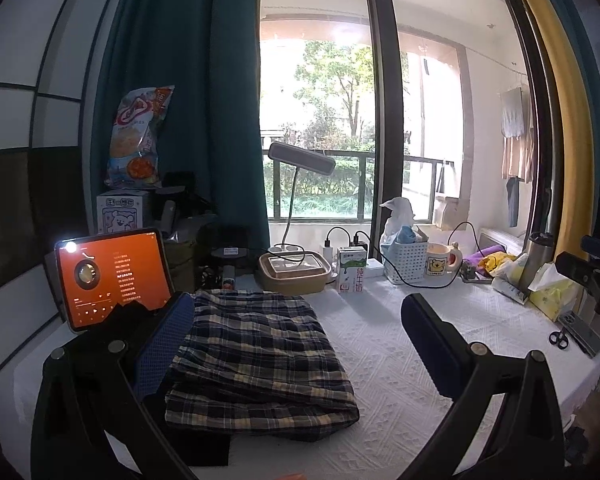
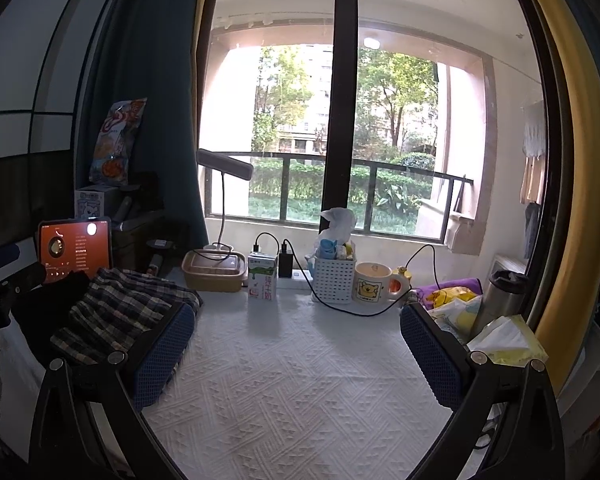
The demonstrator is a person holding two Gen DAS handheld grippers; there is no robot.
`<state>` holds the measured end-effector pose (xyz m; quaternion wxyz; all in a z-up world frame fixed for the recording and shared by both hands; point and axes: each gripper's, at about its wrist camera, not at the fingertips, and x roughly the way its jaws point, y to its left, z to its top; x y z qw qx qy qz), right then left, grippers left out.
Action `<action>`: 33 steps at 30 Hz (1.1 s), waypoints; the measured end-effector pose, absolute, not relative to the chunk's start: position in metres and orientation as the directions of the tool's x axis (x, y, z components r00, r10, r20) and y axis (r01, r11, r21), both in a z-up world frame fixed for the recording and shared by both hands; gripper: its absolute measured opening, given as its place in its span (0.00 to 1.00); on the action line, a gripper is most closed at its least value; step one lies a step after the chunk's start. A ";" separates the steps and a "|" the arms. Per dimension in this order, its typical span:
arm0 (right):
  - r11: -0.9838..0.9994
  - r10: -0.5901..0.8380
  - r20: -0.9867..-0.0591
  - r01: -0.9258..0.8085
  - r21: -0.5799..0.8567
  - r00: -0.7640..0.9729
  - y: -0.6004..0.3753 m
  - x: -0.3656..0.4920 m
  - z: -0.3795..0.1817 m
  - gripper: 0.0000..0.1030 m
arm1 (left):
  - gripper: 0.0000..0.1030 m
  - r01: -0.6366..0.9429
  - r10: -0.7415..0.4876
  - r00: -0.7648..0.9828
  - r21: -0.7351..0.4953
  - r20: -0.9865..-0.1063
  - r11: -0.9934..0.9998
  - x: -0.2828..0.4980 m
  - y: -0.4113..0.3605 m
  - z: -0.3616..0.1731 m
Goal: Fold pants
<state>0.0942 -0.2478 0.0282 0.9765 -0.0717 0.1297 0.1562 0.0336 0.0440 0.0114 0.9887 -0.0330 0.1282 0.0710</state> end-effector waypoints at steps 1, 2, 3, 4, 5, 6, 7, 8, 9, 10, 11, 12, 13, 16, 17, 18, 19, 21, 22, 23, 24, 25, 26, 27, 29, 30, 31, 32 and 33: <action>0.941 0.286 -0.276 -0.324 -0.099 0.917 -0.248 0.094 0.028 1.00 | 0.99 -0.148 0.131 0.957 -0.047 -0.259 0.988 0.034 0.044 0.011; 0.941 0.286 -0.277 -0.324 -0.098 0.917 -0.248 0.094 0.028 1.00 | 0.99 -0.149 0.132 0.957 -0.047 -0.259 0.988 0.033 0.044 0.011; 0.941 0.286 -0.277 -0.323 -0.098 0.917 -0.247 0.094 0.028 1.00 | 0.99 -0.148 0.131 0.957 -0.047 -0.260 0.988 0.033 0.044 0.011; 0.941 0.286 -0.277 -0.323 -0.098 0.917 -0.247 0.094 0.028 1.00 | 0.99 -0.146 0.129 0.957 -0.047 -0.260 0.988 0.034 0.044 0.011; 0.941 0.286 -0.277 -0.323 -0.098 0.917 -0.247 0.094 0.028 1.00 | 0.99 -0.145 0.128 0.957 -0.047 -0.261 0.988 0.034 0.044 0.011; 0.941 0.286 -0.277 -0.323 -0.098 0.917 -0.247 0.094 0.028 1.00 | 0.99 -0.145 0.128 0.957 -0.047 -0.260 0.988 0.034 0.044 0.011; 0.941 0.286 -0.277 -0.324 -0.098 0.917 -0.247 0.094 0.028 1.00 | 0.99 -0.145 0.128 0.957 -0.047 -0.260 0.988 0.034 0.044 0.011; 0.941 0.286 -0.277 -0.323 -0.098 0.917 -0.247 0.094 0.028 1.00 | 0.99 -0.144 0.128 0.957 -0.046 -0.259 0.988 0.034 0.044 0.011; 0.941 0.286 -0.277 -0.323 -0.097 0.917 -0.247 0.094 0.028 1.00 | 0.99 -0.142 0.126 0.958 -0.045 -0.259 0.989 0.034 0.043 0.011; 0.941 0.286 -0.277 -0.323 -0.097 0.917 -0.247 0.094 0.028 1.00 | 0.99 -0.141 0.125 0.958 -0.044 -0.258 0.989 0.034 0.043 0.011; 0.941 0.286 -0.277 -0.323 -0.096 0.917 -0.247 0.094 0.028 1.00 | 0.99 -0.139 0.124 0.959 -0.043 -0.257 0.989 0.034 0.043 0.011; 0.941 0.287 -0.277 -0.324 -0.096 0.917 -0.247 0.094 0.028 1.00 | 0.99 -0.137 0.122 0.959 -0.042 -0.256 0.990 0.034 0.042 0.011; 0.941 0.287 -0.278 -0.323 -0.097 0.917 -0.248 0.094 0.028 1.00 | 0.99 -0.137 0.122 0.959 -0.041 -0.256 0.990 0.034 0.042 0.011; 0.941 0.287 -0.277 -0.324 -0.097 0.917 -0.248 0.094 0.028 1.00 | 0.99 -0.135 0.121 0.959 -0.039 -0.256 0.990 0.035 0.040 0.012; 0.941 0.287 -0.277 -0.324 -0.097 0.917 -0.248 0.094 0.028 1.00 | 0.99 -0.135 0.121 0.959 -0.039 -0.256 0.990 0.035 0.040 0.012; 0.941 0.287 -0.277 -0.324 -0.096 0.917 -0.247 0.094 0.028 1.00 | 0.99 -0.134 0.120 0.959 -0.038 -0.256 0.990 0.035 0.040 0.012; 0.941 0.287 -0.277 -0.323 -0.096 0.917 -0.247 0.094 0.028 1.00 | 0.99 -0.133 0.120 0.959 -0.037 -0.256 0.990 0.035 0.039 0.012; 0.941 0.287 -0.277 -0.323 -0.096 0.917 -0.248 0.094 0.028 1.00 | 0.99 -0.133 0.120 0.959 -0.036 -0.256 0.990 0.035 0.039 0.012; 0.941 0.286 -0.278 -0.323 -0.096 0.917 -0.248 0.094 0.028 1.00 | 0.99 -0.134 0.120 0.959 -0.036 -0.257 0.990 0.035 0.038 0.012; 0.941 0.287 -0.279 -0.323 -0.096 0.916 -0.247 0.094 0.028 1.00 | 0.99 -0.132 0.119 0.959 -0.035 -0.258 0.991 0.035 0.038 0.012; 0.942 0.286 -0.280 -0.323 -0.095 0.916 -0.247 0.094 0.027 1.00 | 0.99 -0.131 0.118 0.959 -0.032 -0.258 0.991 0.036 0.037 0.012; 0.942 0.286 -0.282 -0.323 -0.095 0.916 -0.247 0.094 0.026 1.00 | 0.99 -0.129 0.117 0.959 -0.030 -0.257 0.991 0.036 0.037 0.013; 0.942 0.285 -0.283 -0.322 -0.093 0.916 -0.247 0.094 0.025 1.00 | 0.99 -0.127 0.116 0.960 -0.028 -0.256 0.992 0.036 0.036 0.013; 0.942 0.285 -0.284 -0.322 -0.092 0.915 -0.248 0.093 0.025 1.00 | 0.99 -0.125 0.115 0.960 -0.027 -0.255 0.992 0.036 0.036 0.013; 0.942 0.286 -0.286 -0.322 -0.090 0.915 -0.247 0.093 0.024 1.00 | 0.99 -0.122 0.112 0.960 -0.024 -0.255 0.992 0.036 0.035 0.014; 0.942 0.285 -0.285 -0.322 -0.090 0.915 -0.248 0.093 0.024 1.00 | 0.99 -0.120 0.110 0.960 -0.024 -0.257 0.993 0.036 0.035 0.013; 0.943 0.284 -0.286 -0.321 -0.090 0.915 -0.248 0.094 0.024 1.00 | 0.99 -0.117 0.107 0.960 -0.024 -0.258 0.993 0.037 0.035 0.013; 0.943 0.285 -0.286 -0.321 -0.090 0.915 -0.248 0.093 0.023 1.00 | 0.99 -0.116 0.105 0.960 -0.024 -0.259 0.993 0.037 0.035 0.013; 0.943 0.284 -0.285 -0.321 -0.090 0.916 -0.248 0.093 0.024 1.00 | 0.99 -0.116 0.105 0.960 -0.025 -0.259 0.993 0.037 0.035 0.013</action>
